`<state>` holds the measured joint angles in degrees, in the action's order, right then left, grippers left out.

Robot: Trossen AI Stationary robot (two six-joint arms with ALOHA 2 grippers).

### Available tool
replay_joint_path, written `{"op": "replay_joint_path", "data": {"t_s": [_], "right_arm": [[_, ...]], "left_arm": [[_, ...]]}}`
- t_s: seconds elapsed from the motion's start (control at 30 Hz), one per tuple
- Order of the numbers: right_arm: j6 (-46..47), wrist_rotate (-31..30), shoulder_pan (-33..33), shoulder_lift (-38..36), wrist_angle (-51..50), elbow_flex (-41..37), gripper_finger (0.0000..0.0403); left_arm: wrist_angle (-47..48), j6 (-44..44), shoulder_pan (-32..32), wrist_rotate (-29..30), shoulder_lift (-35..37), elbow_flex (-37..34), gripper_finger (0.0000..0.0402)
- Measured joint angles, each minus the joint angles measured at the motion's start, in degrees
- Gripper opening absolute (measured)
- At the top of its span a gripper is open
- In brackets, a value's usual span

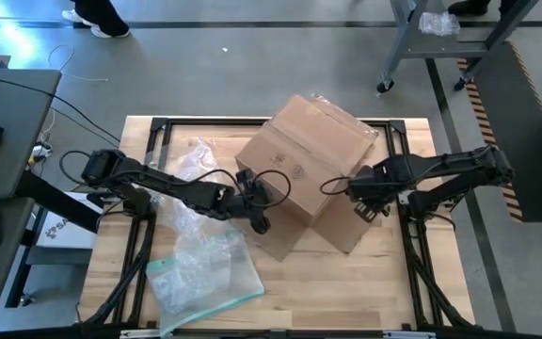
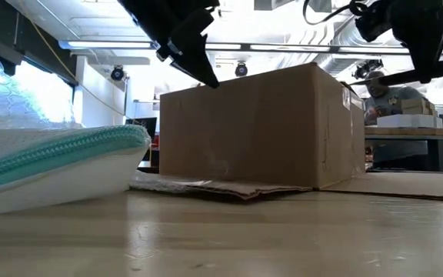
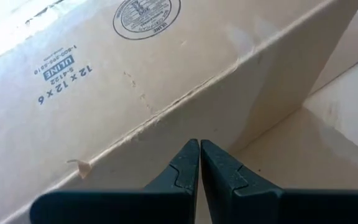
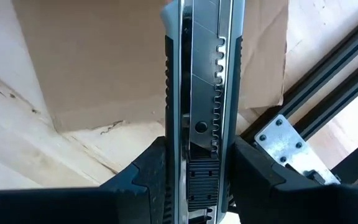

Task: Unpack boxes
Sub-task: Break down cardboard box until it is fully flat

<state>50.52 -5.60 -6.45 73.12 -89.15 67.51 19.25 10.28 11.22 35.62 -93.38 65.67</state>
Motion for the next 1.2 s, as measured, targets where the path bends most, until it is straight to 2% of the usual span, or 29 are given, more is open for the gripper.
{"op": "replay_joint_path", "data": {"t_s": [0.33,0.67,0.87,1.2], "right_arm": [[-5.51,1.31,2.27,0.33,4.6,0.0,0.0116],[-10.94,1.86,2.31,3.06,4.57,0.16,0.0116],[-18.41,3.01,1.87,3.08,5.69,0.2,0.0116],[-31.67,5.72,-3.57,3.02,12.5,0.31,0.0116]], "left_arm": [[-4.82,-1.48,-1.35,-1.4,-1.46,-0.04,0.0],[-10.34,-2.47,-3.75,-2.32,-4.58,-0.04,0.0],[-10.19,-1.38,-4.9,-2.27,-5.27,-0.04,0.0],[-10.62,-0.3,-4.64,-2.24,-5.21,-0.04,0.0]]}}
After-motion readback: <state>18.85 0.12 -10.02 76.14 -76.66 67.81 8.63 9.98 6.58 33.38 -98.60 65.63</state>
